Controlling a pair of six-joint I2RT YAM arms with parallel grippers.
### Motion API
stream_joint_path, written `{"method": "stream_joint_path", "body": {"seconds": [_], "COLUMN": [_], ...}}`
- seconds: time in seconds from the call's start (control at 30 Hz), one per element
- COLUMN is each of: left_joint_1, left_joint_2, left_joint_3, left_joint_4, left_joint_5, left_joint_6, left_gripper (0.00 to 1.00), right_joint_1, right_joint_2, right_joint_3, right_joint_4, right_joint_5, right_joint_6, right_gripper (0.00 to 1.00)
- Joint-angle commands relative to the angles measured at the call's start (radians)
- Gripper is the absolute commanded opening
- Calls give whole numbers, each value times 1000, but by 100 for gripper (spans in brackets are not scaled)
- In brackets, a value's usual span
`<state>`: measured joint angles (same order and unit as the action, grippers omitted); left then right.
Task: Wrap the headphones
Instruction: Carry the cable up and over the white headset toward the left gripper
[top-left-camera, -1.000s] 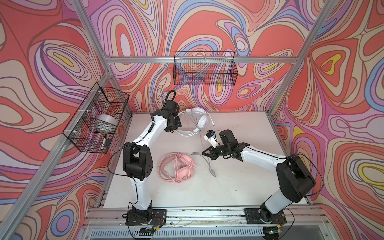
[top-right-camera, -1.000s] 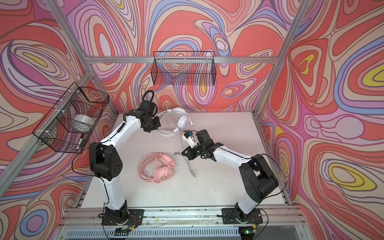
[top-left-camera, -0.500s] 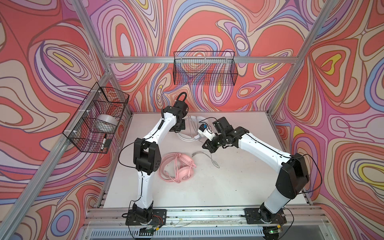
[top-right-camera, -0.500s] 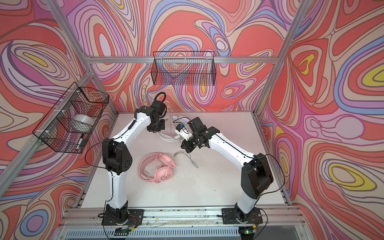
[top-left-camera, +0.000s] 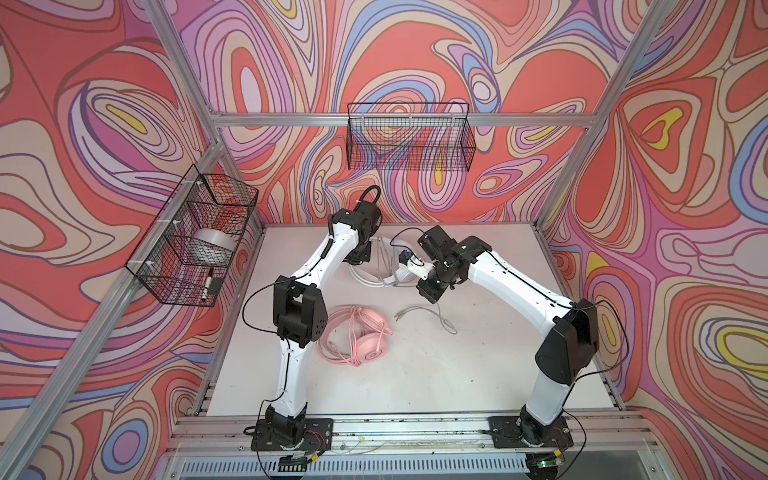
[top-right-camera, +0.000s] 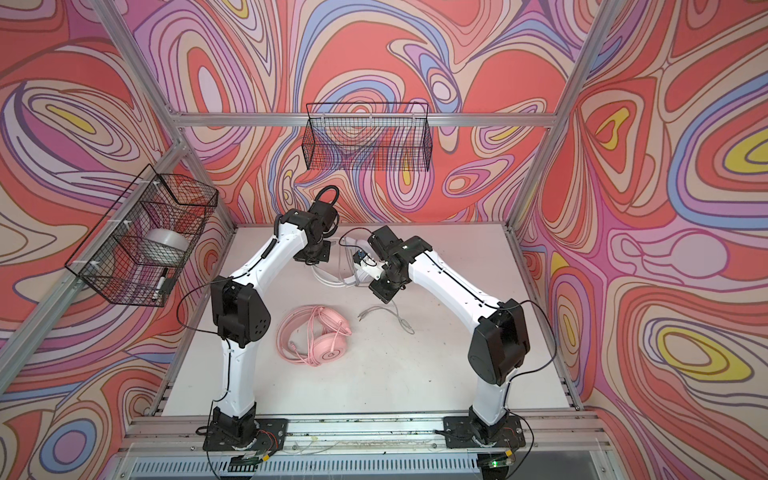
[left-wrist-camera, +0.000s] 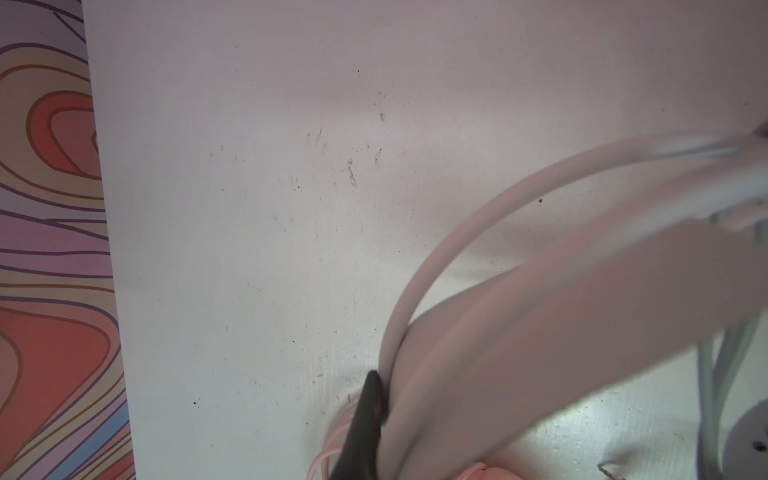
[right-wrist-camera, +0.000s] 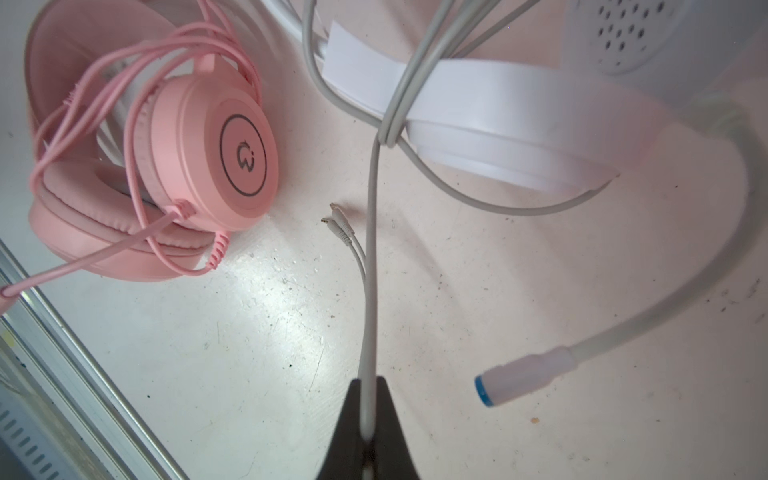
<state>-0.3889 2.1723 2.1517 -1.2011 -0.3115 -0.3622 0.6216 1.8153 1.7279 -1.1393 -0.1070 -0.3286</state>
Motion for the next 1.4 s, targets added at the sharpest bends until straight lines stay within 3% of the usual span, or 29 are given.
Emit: {"method": "stream_joint_path", "body": {"seconds": [0.0, 0.33, 0.5, 0.77, 1.2, 1.37], "left_joint_1": [-3, -22, -38, -66, -88, -90], "left_joint_2": [24, 58, 74, 72, 25, 12], "left_joint_3": [27, 44, 59, 51, -35, -53], "left_joint_4": [-38, -67, -67, -51, -23, -12], "left_joint_5": [-38, 7, 63, 160, 230, 247], "left_joint_6": [21, 62, 111, 228, 350, 371], "left_gripper": [0, 0, 0, 0, 0, 0], "right_joint_1": [12, 40, 40, 29, -98, -142], "right_joint_2": [14, 39, -3, -38, -5, 24], "right_joint_3": [64, 102, 55, -25, -15, -2], "right_joint_4": [-78, -65, 39, 206, 349, 401], "right_joint_5": [63, 284, 293, 240, 40, -19], "right_joint_6": [-62, -245, -389, -590, -654, -646], "right_gripper": [1, 1, 0, 0, 1, 5]}}
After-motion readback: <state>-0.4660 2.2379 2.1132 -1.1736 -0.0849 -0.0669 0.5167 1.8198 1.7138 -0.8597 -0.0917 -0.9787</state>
